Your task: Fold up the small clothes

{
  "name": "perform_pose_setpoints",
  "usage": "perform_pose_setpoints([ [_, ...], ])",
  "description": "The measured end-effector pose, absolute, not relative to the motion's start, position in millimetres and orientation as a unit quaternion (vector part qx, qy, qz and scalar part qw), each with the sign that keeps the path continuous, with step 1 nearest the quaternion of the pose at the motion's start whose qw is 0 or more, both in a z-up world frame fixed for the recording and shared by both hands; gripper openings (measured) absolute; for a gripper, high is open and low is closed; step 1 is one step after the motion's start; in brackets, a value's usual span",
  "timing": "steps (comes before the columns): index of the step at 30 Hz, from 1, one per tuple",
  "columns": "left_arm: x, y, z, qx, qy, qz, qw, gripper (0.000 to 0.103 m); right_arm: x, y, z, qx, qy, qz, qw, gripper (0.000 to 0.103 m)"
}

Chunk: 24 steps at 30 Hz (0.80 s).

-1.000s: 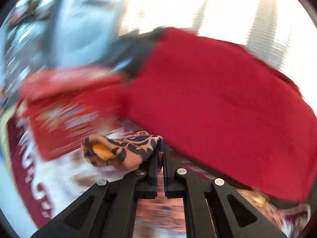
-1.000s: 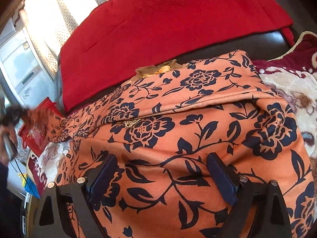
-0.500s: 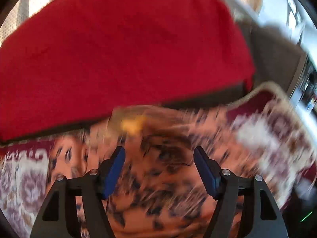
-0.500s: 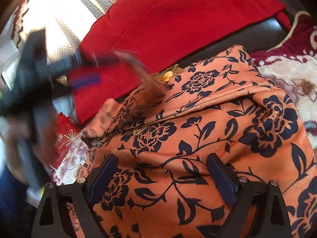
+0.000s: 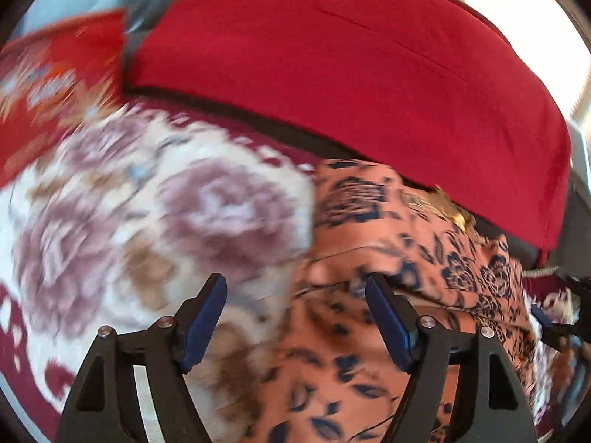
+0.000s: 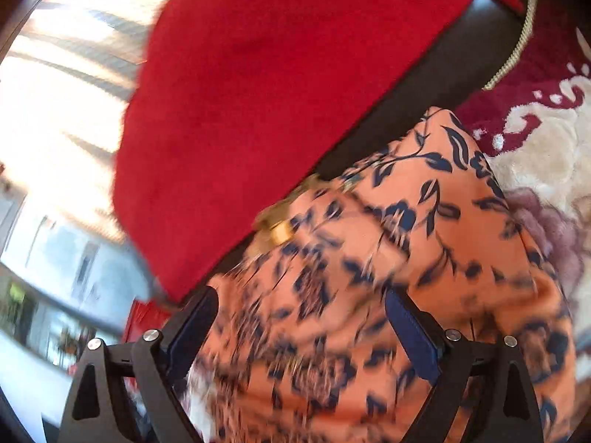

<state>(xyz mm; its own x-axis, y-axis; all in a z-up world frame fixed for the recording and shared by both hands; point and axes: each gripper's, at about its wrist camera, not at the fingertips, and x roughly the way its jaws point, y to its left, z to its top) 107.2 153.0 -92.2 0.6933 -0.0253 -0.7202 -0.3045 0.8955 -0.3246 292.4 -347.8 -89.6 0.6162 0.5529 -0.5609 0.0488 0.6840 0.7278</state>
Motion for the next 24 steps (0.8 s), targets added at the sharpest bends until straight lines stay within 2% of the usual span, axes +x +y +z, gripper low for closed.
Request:
perform_pose_setpoints([
  [4, 83, 173, -104, -0.241, 0.379, 0.087, 0.889, 0.078, 339, -323, -105, 0.261, 0.485, 0.088, 0.83, 0.092],
  [5, 80, 176, -106, -0.244, 0.38, 0.088, 0.888, 0.078, 343, -314, -107, 0.23, 0.5, 0.082, 0.831, 0.072],
  [6, 77, 178, -107, -0.247, 0.381, 0.089, 0.887, 0.078, 346, -298, -105, 0.174, 0.511, 0.086, 0.837, 0.023],
  [7, 76, 181, -108, -0.248, 0.38, 0.09, 0.886, 0.078, 344, -282, -100, 0.127, 0.517, 0.095, 0.841, 0.012],
  [9, 77, 185, -111, -0.248, 0.378, 0.093, 0.887, 0.078, 333, -260, -70, 0.065, 0.486, 0.1, 0.866, 0.013],
  [12, 79, 189, -111, -0.253, 0.374, 0.095, 0.887, 0.078, 304, -268, -5, 0.061, 0.397, 0.089, 0.912, 0.013],
  [14, 83, 187, -103, -0.248, 0.36, 0.093, 0.895, 0.078, 284, -289, 17, 0.057, 0.351, 0.053, 0.933, 0.014],
  [16, 90, 182, -97, -0.242, 0.357, 0.087, 0.898, 0.078, 285, -308, 1, 0.081, 0.371, 0.047, 0.924, 0.024],
  [17, 101, 177, -94, -0.239, 0.359, 0.081, 0.899, 0.078, 291, -318, -24, 0.099, 0.406, 0.061, 0.907, 0.05],
  [18, 107, 173, -92, -0.238, 0.361, 0.078, 0.899, 0.078, 294, -324, -45, 0.105, 0.434, 0.06, 0.893, 0.087],
  [21, 136, 145, -76, -0.212, 0.358, 0.049, 0.908, 0.078, 290, -345, -88, 0.145, 0.463, 0.046, 0.873, 0.089],
  [24, 161, 116, -66, -0.171, 0.354, 0.025, 0.919, 0.078, 273, -377, -81, 0.21, 0.419, 0.026, 0.883, 0.089],
])
